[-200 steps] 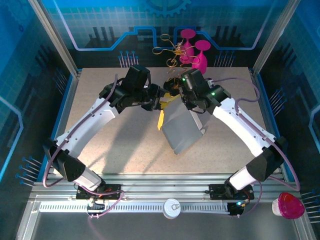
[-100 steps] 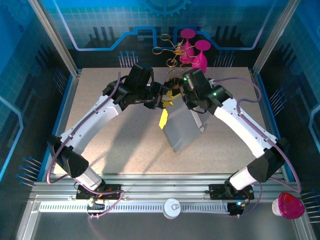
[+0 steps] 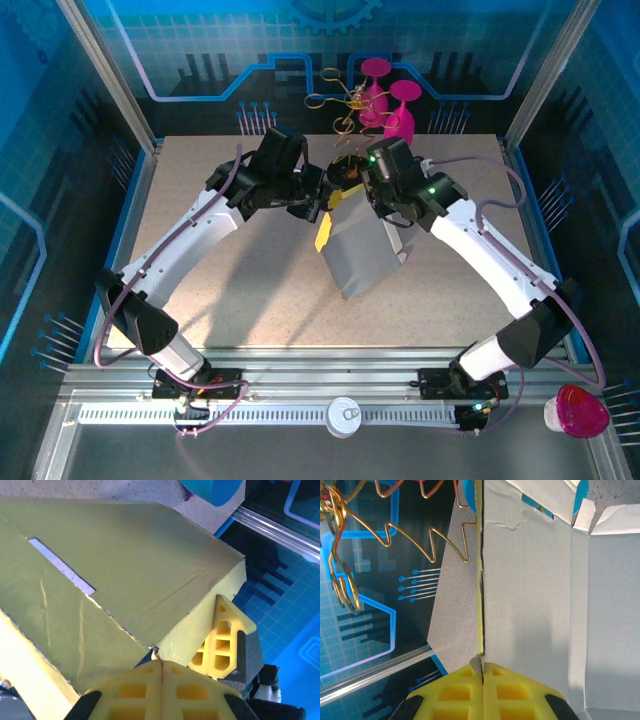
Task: Fold the paper box
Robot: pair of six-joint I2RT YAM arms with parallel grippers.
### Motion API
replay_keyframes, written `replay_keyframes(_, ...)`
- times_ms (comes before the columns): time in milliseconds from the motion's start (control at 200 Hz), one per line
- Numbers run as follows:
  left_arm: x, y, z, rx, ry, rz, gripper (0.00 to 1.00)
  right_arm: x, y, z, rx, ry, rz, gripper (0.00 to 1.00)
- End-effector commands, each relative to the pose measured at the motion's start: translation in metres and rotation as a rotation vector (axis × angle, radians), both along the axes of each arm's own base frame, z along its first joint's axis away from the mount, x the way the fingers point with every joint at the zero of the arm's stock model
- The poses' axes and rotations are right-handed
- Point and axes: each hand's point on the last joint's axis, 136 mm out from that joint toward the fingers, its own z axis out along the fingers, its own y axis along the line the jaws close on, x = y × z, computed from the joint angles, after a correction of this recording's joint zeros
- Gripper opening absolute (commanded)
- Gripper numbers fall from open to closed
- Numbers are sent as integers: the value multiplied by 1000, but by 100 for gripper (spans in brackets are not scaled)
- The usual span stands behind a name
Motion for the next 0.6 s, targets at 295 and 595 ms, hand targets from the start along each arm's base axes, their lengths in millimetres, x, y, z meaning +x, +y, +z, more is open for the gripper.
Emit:
replay_keyframes(295, 19, 49, 37, 82, -279, -43, 52, -8, -7, -6, 136, 25, -82, 0)
replay_keyframes(595, -7, 99, 10, 276, -538, -269, 47, -5, -27, -11, 140, 62, -144, 0)
